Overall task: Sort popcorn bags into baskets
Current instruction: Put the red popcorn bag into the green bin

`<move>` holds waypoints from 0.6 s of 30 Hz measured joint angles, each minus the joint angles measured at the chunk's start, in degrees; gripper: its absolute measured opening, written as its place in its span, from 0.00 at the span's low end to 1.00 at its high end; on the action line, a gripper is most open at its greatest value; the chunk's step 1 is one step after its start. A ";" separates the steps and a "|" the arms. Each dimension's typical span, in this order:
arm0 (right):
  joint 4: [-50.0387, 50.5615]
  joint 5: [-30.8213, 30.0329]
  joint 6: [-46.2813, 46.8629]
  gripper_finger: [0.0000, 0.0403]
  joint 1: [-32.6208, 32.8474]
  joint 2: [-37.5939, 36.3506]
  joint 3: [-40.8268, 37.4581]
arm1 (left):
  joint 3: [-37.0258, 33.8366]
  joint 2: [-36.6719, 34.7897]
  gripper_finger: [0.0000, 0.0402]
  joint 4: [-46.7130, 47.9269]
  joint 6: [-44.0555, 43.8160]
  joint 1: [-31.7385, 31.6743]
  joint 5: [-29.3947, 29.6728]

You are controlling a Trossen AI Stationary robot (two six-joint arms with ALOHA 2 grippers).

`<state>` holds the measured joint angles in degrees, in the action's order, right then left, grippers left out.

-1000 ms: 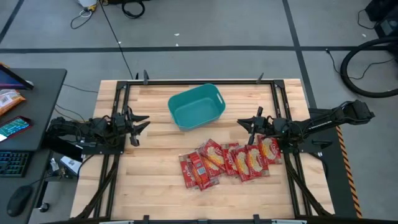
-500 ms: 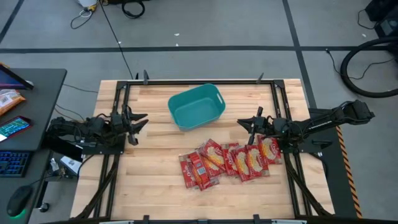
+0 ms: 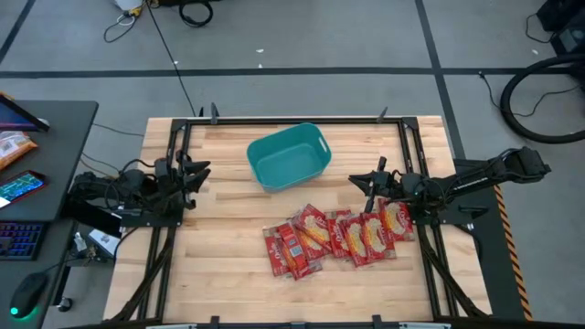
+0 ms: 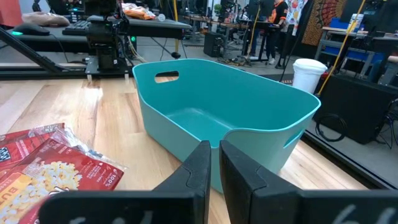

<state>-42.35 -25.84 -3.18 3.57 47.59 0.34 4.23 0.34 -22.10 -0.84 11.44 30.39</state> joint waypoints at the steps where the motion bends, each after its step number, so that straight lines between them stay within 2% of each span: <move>1: 0.00 0.02 0.02 0.10 0.00 0.00 0.00 | 0.00 0.00 0.30 0.14 0.00 -0.02 0.00; 12: 0.00 0.00 0.00 0.10 0.00 0.00 0.00 | 0.00 0.31 0.30 -0.61 -1.44 -0.02 0.02; 18: 0.00 0.00 0.00 0.10 0.01 0.00 0.00 | 0.00 7.83 0.30 -0.80 -4.90 -0.02 -1.38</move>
<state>-42.35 -25.85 -3.18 3.58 47.60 0.34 4.23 8.17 -22.90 -5.74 11.42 29.02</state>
